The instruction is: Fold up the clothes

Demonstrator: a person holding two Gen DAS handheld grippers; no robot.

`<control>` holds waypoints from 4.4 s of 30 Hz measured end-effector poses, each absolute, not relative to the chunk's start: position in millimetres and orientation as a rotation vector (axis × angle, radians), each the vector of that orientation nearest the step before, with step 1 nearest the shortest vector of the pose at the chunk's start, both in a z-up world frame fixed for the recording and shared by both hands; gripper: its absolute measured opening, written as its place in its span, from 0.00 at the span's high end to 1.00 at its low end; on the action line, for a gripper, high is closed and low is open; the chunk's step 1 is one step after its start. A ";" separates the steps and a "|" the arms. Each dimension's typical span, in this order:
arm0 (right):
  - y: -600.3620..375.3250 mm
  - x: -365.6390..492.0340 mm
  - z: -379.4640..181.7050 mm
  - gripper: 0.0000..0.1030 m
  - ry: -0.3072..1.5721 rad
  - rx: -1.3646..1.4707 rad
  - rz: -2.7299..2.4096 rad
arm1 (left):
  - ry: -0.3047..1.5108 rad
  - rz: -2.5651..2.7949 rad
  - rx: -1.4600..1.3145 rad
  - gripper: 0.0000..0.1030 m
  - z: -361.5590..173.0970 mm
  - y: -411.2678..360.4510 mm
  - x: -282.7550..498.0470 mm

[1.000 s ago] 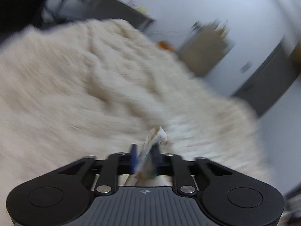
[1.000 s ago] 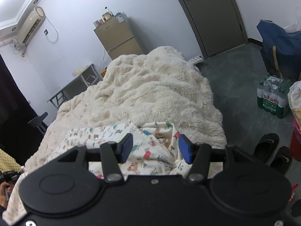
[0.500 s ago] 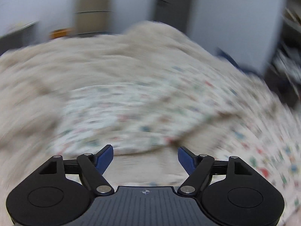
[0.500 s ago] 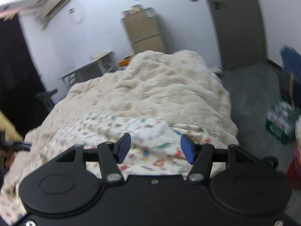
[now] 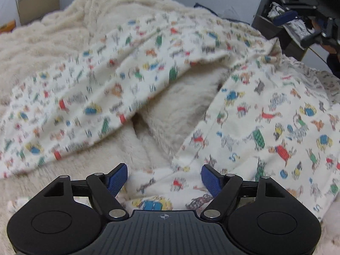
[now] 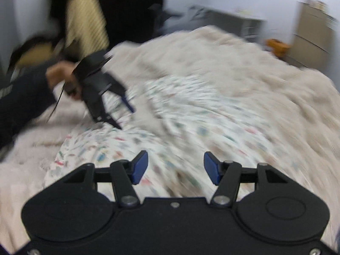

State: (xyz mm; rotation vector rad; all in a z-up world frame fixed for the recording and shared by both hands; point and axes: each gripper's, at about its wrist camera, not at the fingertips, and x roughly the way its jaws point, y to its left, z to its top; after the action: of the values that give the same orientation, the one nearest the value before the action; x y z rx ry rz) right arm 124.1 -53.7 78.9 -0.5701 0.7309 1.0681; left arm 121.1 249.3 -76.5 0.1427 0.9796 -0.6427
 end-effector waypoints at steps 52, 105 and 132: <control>-351.4 -37.6 104.9 0.29 0.447 -0.670 0.911 | 0.433 -0.494 0.504 0.17 -3.2 128.4 -88.6; -364.7 -113.5 87.7 0.51 0.384 -0.689 1.006 | 0.184 -0.702 0.451 0.26 47.8 50.8 -125.0; -348.5 2.0 3.0 0.00 0.683 -0.195 0.697 | 0.216 -0.543 0.463 0.00 24.9 27.7 -107.5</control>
State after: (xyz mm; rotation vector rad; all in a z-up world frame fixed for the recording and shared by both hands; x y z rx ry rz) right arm 2.0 -348.5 3.0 -0.1952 0.6828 0.6973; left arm -107.5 27.7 24.9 0.4626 0.2159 -0.5434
